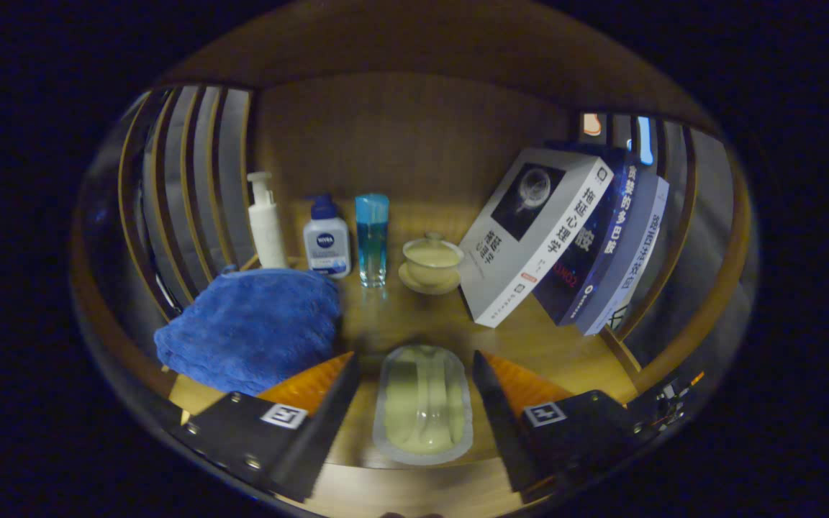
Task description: Pull open the drawer, take out the items inside it, and place them on the countertop above the cabinet.
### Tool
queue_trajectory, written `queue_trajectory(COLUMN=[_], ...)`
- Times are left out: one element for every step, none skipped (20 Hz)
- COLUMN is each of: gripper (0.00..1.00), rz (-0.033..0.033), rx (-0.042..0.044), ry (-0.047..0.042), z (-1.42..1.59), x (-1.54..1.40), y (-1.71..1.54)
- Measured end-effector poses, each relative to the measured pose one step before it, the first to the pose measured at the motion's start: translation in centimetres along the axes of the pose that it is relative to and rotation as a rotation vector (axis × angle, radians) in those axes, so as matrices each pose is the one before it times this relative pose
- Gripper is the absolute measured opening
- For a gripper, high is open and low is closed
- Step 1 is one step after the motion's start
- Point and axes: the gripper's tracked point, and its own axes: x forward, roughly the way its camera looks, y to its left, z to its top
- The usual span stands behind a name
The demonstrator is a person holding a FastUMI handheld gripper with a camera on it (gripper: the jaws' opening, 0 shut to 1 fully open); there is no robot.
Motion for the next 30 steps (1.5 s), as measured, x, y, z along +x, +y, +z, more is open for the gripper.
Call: queue_trajectory(gripper=[1.00, 1.00, 0.98, 0.98, 0.98, 0.98, 0.98, 0.98, 0.98, 0.98, 0.98, 0.98, 0.98, 0.98, 0.98, 0.98, 0.98, 0.98, 0.98, 0.98, 0.98, 0.98, 0.98, 0.98, 0.98, 0.98, 0.98, 0.98, 0.98, 0.98], rz=[0.01070, 0.01261, 0.00907, 0.00338, 0.00015, -0.00589, -0.00654, -0.00390, -0.00685, -0.00985, -0.00448, 0.00042, 0.00309, -0.00068, -0.00372, -0.00311, -0.00700, -0.00917, -0.00618, -0.00449, -0.00310, -0.00224, -0.00019, 0.00595, 0.01590, 0.01913, 0.00851, 0.00599, 0.01089, 0.02202], rx=[0.01156, 0.00898, 0.00820, 0.00751, 0.00666, 0.00269, -0.00087, -0.00069, -0.00192, -0.00482, -0.00603, -0.00417, -0.00201, 0.00125, 0.00289, 0.00500, -0.00087, -0.00208, 0.00244, 0.00642, 0.00339, -0.00121, -0.00191, 0.00262, 0.00578, 0.00606, 0.00541, 0.00549, 0.00670, 0.00327], ry=[-0.02534, -0.02827, -0.03046, -0.02847, -0.02254, -0.01777, -0.01665, -0.01669, -0.01585, -0.01504, -0.01453, -0.02466, -0.02704, -0.02523, -0.01777, -0.00861, -0.00859, -0.00899, -0.00573, -0.00163, -0.00107, -0.00184, -0.00432, -0.00501, -0.00807, -0.01087, -0.00883, -0.00048, 0.00078, -0.00048], z=[0.824, 0.721, 0.781, 0.733, 0.600, 0.524, 0.457, 0.479, 0.286, 0.288, 0.177, 0.248, 0.194, 0.100, -0.117, -0.168, -0.152, -0.189, -0.232, -0.306, -0.375, -0.269, -0.404, -0.476, -0.299, -0.473, -0.612, -0.681, -0.732, -0.455], x=[-0.684, -0.925, -0.813, -0.815, -0.890, -0.951, -0.940, -1.019, -1.058, -1.107, -1.185, -1.169, -1.231, -1.201, -1.324, -1.166, -1.129, -1.086, -1.031, -1.037, -0.958, -0.841, -0.824, -0.813, -1.007, -0.850, -0.887, -0.888, -0.603, -0.593], y=[0.112, 0.292, 0.064, 0.002, -0.057, -0.210, -0.167, -0.089, -0.106, -0.267, -0.132, -0.023, -0.023, -0.092, -0.160, -0.108, -0.285, -0.238, -0.153, -0.106, -0.037, -0.122, -0.022, 0.075, 0.045, 0.465, 0.071, 0.052, 0.156, 0.450])
